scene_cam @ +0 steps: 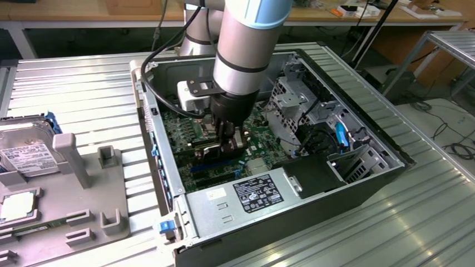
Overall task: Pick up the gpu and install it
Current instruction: 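Insert the gpu into the slot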
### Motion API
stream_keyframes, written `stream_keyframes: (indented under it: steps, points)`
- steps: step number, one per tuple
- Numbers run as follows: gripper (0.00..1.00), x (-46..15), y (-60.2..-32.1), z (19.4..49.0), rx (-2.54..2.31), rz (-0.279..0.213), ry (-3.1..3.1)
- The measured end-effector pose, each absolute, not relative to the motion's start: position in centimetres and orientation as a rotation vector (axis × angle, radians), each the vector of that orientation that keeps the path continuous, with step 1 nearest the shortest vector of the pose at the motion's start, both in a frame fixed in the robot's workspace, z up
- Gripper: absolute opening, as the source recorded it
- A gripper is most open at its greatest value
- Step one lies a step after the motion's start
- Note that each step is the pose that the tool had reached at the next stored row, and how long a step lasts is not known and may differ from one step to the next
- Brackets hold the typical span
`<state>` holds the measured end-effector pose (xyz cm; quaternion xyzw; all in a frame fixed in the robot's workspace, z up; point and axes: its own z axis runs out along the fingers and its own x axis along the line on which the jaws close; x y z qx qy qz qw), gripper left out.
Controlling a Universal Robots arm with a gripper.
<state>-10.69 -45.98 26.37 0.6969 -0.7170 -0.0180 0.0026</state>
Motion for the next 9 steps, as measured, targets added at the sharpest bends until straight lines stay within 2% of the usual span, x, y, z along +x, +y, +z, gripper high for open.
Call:
stream_keyframes:
  steps: [9]
  points:
    - [0.27, -10.76, -45.98, 26.19, 2.185, -0.056, -2.249]
